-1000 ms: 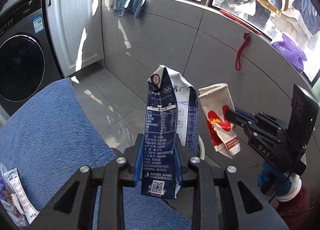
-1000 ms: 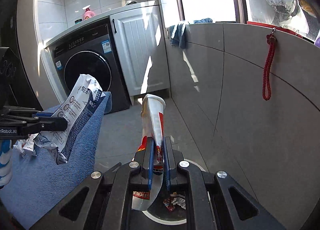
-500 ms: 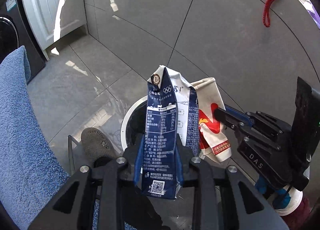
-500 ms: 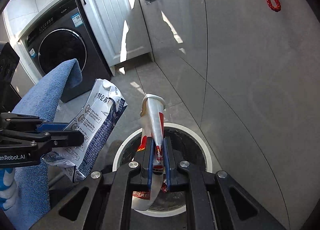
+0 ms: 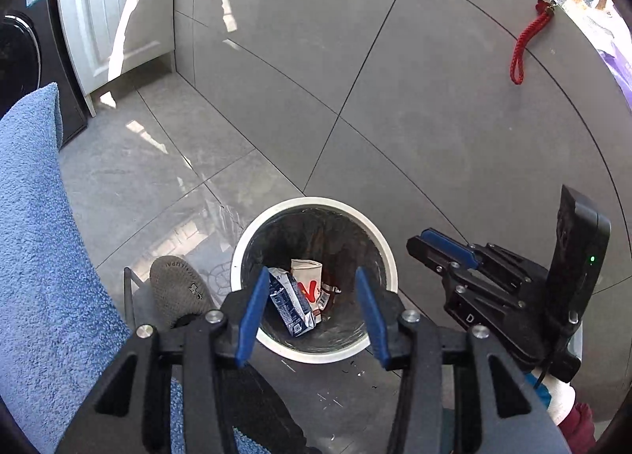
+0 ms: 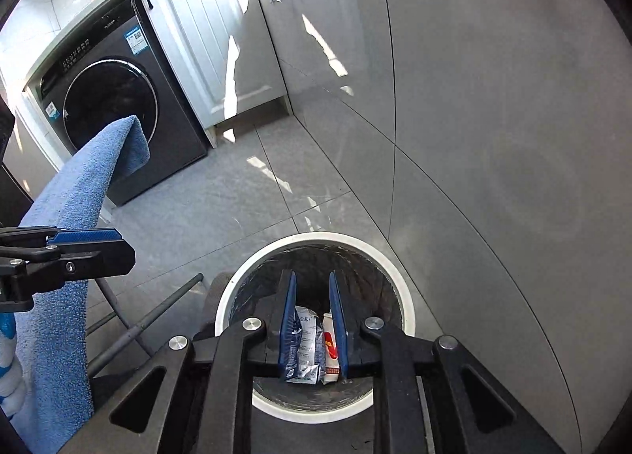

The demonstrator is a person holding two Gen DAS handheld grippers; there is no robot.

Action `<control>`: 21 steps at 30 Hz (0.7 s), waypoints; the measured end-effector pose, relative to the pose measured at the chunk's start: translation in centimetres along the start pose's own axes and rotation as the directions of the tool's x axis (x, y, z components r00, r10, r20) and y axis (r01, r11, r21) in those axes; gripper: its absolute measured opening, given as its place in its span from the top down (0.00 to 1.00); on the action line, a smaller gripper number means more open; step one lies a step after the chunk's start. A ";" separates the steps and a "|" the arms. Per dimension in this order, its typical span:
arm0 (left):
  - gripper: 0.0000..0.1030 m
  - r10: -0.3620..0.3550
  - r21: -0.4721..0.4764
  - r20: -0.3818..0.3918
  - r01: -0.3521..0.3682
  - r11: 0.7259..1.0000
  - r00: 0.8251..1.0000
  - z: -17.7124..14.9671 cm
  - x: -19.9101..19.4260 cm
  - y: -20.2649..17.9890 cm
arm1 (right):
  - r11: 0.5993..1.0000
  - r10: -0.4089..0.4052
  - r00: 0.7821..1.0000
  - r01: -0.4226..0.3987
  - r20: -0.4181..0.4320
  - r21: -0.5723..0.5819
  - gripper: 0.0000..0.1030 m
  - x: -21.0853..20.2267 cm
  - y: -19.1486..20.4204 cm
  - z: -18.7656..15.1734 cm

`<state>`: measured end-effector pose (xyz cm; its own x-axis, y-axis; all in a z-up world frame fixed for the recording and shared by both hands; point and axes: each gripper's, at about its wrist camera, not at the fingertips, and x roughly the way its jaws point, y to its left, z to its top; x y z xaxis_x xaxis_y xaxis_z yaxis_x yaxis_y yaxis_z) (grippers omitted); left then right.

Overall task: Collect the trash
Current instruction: 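Return both tools to the table above the remaining wrappers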

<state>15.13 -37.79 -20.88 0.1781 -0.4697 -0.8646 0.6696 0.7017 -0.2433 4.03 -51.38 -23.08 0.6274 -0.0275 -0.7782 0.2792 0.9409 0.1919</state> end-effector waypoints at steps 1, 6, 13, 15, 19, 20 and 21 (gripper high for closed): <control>0.57 0.014 0.003 0.022 -0.014 1.000 1.000 -0.1 -1.0 0.0 | 1.000 0.000 1.000 0.000 0.010 -0.013 0.84 -0.5 0.5 0.1; 0.57 0.099 -0.005 0.141 -0.099 0.995 0.985 -1.6 -7.1 0.6 | 0.997 0.023 0.997 -0.017 0.075 -0.078 0.77 -3.8 3.6 0.9; 0.56 0.261 -0.058 0.303 -0.255 0.965 0.917 -4.8 -15.6 2.7 | 0.976 0.104 0.977 -0.064 0.188 -0.208 0.63 -9.1 10.7 2.4; 0.56 0.302 -0.087 0.342 -0.290 0.953 0.890 -6.0 -18.0 3.5 | 0.966 0.140 0.966 -0.085 0.216 -0.244 0.61 -10.4 12.9 2.7; 0.56 0.377 -0.154 0.405 -0.344 0.926 0.833 -8.6 -22.6 5.5 | 0.944 0.208 0.943 -0.123 0.261 -0.307 0.54 -12.9 17.0 3.1; 0.56 0.394 -0.172 0.418 -0.355 0.919 0.818 -9.3 -23.7 6.1 | 0.937 0.223 0.937 -0.130 0.270 -0.323 0.53 -13.5 17.9 3.1; 0.56 0.410 -0.188 0.431 -0.364 0.912 0.804 -10.0 -24.7 6.6 | 0.932 0.235 0.931 -0.134 0.279 -0.338 0.51 -14.0 18.9 3.1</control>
<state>7.96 -16.18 -5.49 0.7286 -0.3210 -0.6050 0.4104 0.9119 0.0104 2.79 -34.28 -6.65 0.8529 0.1015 -0.5121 -0.0698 0.9943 0.0808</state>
